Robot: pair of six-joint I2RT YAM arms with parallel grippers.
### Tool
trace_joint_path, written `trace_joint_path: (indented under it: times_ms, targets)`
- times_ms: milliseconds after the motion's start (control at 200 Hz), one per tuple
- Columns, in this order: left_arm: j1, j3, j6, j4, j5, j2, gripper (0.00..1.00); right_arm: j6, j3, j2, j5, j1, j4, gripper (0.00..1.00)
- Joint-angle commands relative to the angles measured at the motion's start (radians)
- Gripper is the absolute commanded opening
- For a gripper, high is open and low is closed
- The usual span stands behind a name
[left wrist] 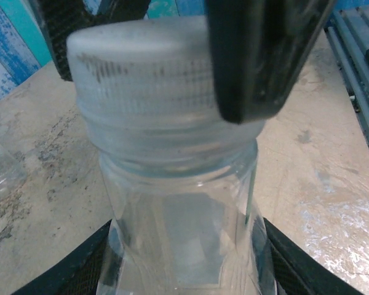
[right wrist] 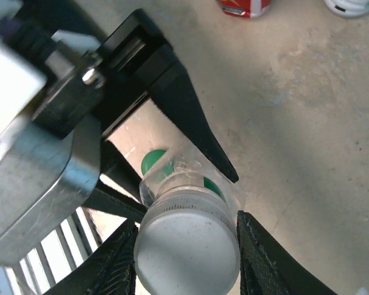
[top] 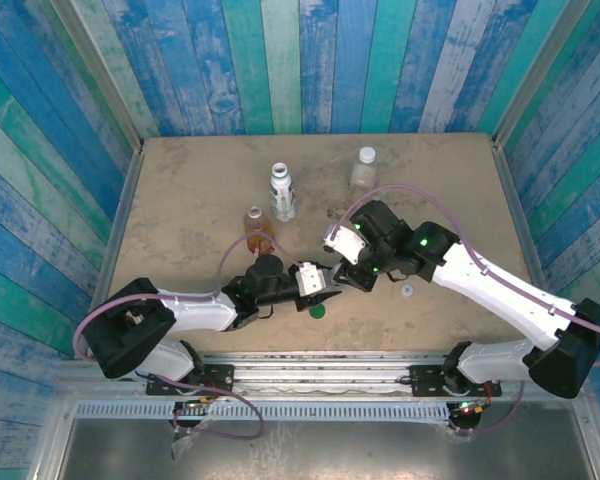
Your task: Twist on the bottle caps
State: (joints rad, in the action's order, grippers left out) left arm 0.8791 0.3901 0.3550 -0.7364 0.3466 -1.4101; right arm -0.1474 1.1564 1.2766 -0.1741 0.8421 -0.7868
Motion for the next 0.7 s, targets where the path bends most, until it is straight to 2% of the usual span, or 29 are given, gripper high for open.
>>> trace_joint_path:
  times_ms: [0,145,225,380,461,601,691]
  targets:
    - [-0.003,0.002,-0.002,-0.113,-0.102,0.009,0.52,0.255,-0.036,-0.024,0.018,0.0,0.052,0.24]
    - [-0.005,0.0,-0.02,-0.096,-0.062,0.011,0.52,0.073,-0.07,-0.101,0.008,0.0,0.074,0.62]
    - [-0.018,-0.003,-0.055,-0.099,-0.016,0.015,0.52,-0.021,-0.115,-0.177,0.021,-0.003,0.114,0.74]
    - [-0.038,-0.01,-0.107,-0.122,0.076,0.02,0.52,-0.12,-0.211,-0.323,0.018,-0.004,0.207,0.75]
    - [-0.047,-0.013,-0.145,-0.156,0.123,0.021,0.53,-0.152,-0.275,-0.384,-0.022,-0.006,0.294,0.77]
    - [-0.053,-0.02,-0.203,-0.247,0.196,0.015,0.53,-0.115,-0.381,-0.442,-0.046,-0.008,0.482,0.78]
    - [-0.052,-0.011,-0.212,-0.251,0.226,0.008,0.53,-0.042,-0.413,-0.431,-0.011,-0.013,0.563,0.72]
